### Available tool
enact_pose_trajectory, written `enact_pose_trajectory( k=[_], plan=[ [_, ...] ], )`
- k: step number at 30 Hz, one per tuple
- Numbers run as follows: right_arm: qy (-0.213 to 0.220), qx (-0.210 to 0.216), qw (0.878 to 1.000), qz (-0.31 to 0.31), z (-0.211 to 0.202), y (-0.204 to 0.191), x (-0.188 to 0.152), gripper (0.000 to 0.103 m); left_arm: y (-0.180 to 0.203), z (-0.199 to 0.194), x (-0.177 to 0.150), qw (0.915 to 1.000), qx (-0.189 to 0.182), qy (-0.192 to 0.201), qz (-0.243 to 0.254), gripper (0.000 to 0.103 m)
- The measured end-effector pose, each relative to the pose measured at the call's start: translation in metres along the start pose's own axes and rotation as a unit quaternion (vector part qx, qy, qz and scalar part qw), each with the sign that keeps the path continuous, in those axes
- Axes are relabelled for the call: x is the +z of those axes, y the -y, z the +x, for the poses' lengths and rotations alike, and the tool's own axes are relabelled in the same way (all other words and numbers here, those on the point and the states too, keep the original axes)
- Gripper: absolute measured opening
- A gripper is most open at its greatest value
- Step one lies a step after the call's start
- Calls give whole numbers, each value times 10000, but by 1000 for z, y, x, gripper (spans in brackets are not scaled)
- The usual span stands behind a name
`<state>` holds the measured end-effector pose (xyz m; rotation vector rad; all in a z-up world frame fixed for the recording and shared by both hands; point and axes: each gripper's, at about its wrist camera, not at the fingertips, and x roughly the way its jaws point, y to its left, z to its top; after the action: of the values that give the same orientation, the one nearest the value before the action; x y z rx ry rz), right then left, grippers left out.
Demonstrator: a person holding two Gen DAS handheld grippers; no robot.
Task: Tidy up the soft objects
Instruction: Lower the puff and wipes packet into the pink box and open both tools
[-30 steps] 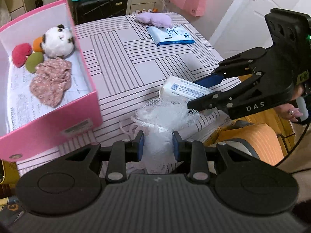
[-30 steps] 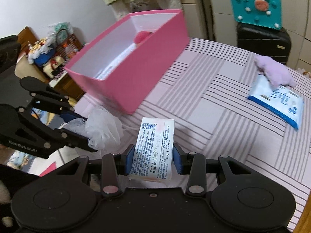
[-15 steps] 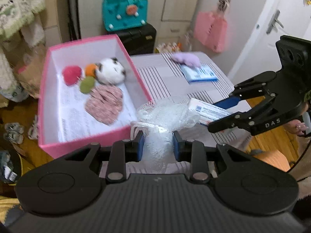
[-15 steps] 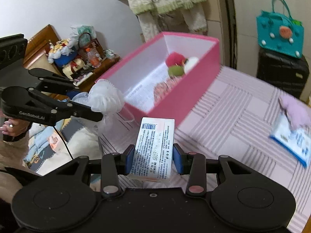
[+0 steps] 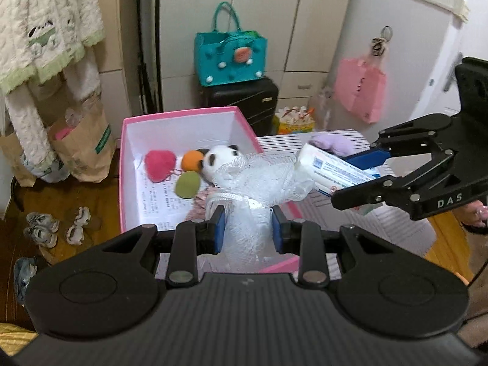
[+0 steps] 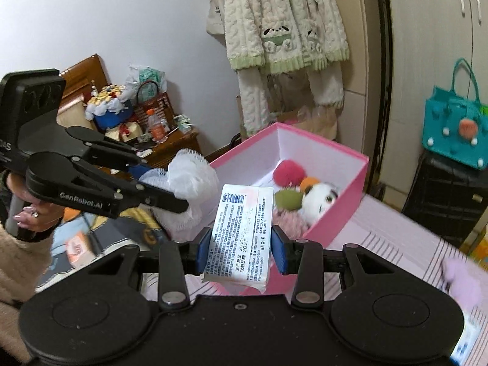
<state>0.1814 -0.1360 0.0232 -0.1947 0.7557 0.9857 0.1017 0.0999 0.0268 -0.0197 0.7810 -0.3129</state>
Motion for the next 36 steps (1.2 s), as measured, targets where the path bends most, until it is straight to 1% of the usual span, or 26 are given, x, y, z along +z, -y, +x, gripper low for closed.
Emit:
enact_pose_trajectory(
  k=[3,7,10,13,14,17,20,23,26,30,32,36],
  plan=[
    [-1,-61,9999,-84,18,4,11,46,-11,15,9,9999,56,-117,-26,30],
    [14,-103,9999,-83,42,14,25,46,-26,38,17,9994,259,-229,-53,30],
    [-47,-91,9999,-38,62,21,34,46,-34,56,18,9984,501,-272,20,30],
    [-205,-25,9998,76,83,28,40,46,-41,78,17,9964,707,-448,100,31],
    [-263,-12,9996,117,91,31,42,46,-45,87,16,9957,719,-570,114,31],
    [-432,41,9988,207,111,36,46,46,-53,108,17,9946,554,-882,26,31],
    [-602,78,9974,383,129,41,49,46,-53,122,17,9929,566,-1040,138,32],
    [-733,96,9958,531,142,48,52,46,-54,128,17,9915,680,-1066,303,35],
    [-886,141,9937,672,155,52,55,46,-51,134,14,9893,825,-1097,499,41],
    [-1071,153,9915,728,172,53,57,46,-54,132,12,9899,701,-1157,432,47],
    [-1156,180,9903,754,181,53,57,46,-54,127,10,9908,643,-1119,417,50],
    [-1283,211,9880,828,195,52,60,47,-52,123,8,9914,657,-1025,485,50]
  ],
)
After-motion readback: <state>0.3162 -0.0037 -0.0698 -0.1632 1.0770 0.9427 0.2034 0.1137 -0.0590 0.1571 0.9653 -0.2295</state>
